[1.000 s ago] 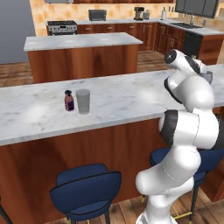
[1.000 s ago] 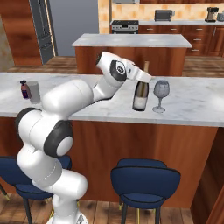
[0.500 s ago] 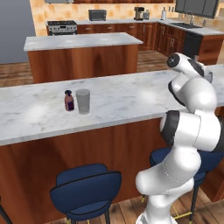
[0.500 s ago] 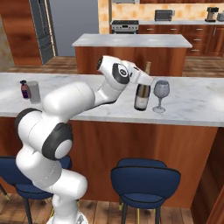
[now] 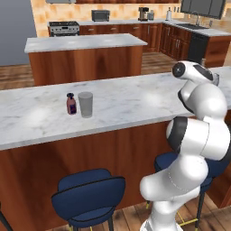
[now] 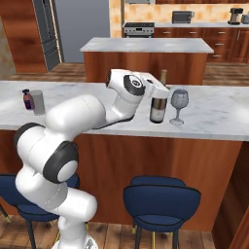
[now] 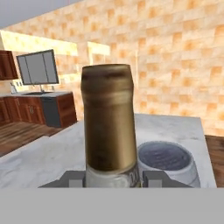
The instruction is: There is a wine glass and glass cup on the dining counter. Place the wine bottle next to the wine glass and the juice bottle next to the glass cup.
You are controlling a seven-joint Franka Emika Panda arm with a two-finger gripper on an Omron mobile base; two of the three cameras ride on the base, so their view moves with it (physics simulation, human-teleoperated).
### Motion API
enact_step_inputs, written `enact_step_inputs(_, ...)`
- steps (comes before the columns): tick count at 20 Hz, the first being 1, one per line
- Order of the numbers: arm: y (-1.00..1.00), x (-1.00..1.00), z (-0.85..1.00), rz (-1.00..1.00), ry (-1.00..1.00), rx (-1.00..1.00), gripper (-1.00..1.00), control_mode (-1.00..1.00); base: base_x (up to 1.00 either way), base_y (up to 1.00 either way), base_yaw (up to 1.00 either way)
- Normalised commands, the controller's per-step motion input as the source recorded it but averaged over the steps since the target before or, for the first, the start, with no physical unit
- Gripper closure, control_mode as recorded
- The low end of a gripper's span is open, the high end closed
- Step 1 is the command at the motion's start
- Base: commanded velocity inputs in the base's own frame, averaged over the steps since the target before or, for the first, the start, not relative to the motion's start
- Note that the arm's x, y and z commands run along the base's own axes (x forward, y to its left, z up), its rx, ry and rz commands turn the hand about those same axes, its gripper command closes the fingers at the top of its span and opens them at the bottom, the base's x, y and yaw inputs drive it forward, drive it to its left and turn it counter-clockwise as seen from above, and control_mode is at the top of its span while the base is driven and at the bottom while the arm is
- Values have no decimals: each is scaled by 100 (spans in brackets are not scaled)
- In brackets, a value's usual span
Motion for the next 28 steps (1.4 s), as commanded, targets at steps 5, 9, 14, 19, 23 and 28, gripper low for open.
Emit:
enact_step_inputs(5,0,-6,-37,0,-1,-11,100,-100,0,0,0)
enact_step_inputs(9,0,0,-38,0,0,-7,100,-100,0,0,0)
enact_step_inputs(14,0,0,-33,0,0,-2,100,-100,0,0,0)
enact_step_inputs(19,-11,1,-21,0,0,0,100,-100,0,0,0)
enact_step_inputs(23,-12,4,-16,0,0,0,100,-100,0,0,0)
enact_step_inputs(28,0,4,-19,0,0,0,-100,-100,0,0,0)
